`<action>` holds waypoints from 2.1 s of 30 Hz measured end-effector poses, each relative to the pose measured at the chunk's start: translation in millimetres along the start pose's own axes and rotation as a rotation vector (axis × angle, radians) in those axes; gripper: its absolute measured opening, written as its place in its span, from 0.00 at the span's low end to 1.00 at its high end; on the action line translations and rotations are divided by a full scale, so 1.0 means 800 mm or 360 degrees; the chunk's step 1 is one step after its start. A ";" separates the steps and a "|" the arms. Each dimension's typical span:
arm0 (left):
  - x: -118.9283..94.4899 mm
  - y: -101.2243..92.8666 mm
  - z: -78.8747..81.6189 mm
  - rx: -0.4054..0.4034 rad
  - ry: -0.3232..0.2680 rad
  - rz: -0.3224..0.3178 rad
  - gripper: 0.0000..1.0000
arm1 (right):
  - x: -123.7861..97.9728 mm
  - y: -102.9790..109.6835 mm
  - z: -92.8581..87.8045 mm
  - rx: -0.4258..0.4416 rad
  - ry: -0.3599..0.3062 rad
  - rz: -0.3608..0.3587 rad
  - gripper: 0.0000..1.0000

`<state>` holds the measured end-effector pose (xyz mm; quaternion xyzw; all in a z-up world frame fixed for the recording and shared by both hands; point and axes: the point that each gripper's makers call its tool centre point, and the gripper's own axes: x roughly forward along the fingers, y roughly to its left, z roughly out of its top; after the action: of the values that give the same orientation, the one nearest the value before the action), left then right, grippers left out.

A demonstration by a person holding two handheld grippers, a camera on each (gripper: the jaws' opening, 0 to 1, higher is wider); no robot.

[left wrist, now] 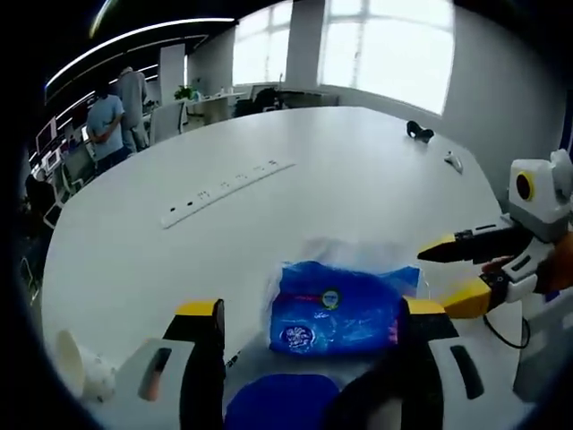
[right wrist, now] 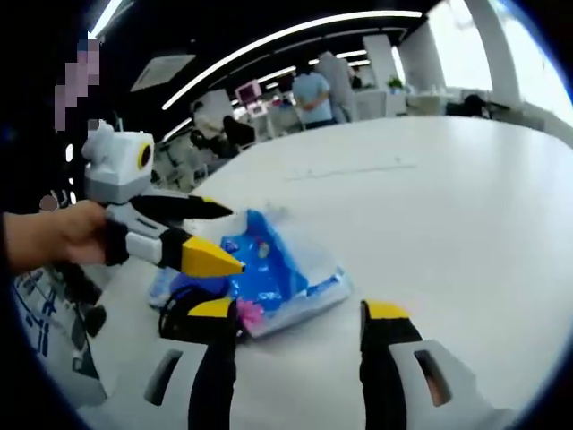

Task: Arrange the tabletop items into an orderly group along one side of the table until the central work area is clear of visible clutter.

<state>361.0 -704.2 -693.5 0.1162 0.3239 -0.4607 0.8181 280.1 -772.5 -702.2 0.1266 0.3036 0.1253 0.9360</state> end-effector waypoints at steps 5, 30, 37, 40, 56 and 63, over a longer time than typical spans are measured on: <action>0.005 0.004 -0.001 -0.0009 0.0012 0.0001 0.68 | 0.005 -0.002 0.003 0.0052 -0.0001 -0.0025 0.35; -0.001 0.012 -0.012 -0.0132 0.0031 0.0034 0.20 | 0.007 -0.002 -0.013 0.0139 0.0041 -0.0054 0.12; -0.013 0.013 -0.016 -0.0177 -0.0008 0.0049 0.05 | 0.001 -0.003 -0.015 0.0180 0.0037 -0.0066 0.04; -0.017 0.009 -0.017 -0.0162 0.0001 0.0044 0.05 | -0.003 0.000 -0.016 0.0176 0.0036 -0.0068 0.03; -0.034 -0.030 -0.026 -0.0224 -0.0012 0.0013 0.03 | -0.049 -0.009 -0.006 0.0247 -0.0058 -0.0094 0.00; -0.023 -0.065 -0.021 -0.0267 -0.0028 -0.0048 0.03 | -0.083 -0.029 -0.005 0.0256 -0.0102 -0.0137 0.00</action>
<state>303.8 -711.9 -689.2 0.0382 0.3559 -0.4453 0.8208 229.4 -813.9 -677.2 0.1921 0.2878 0.0562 0.9365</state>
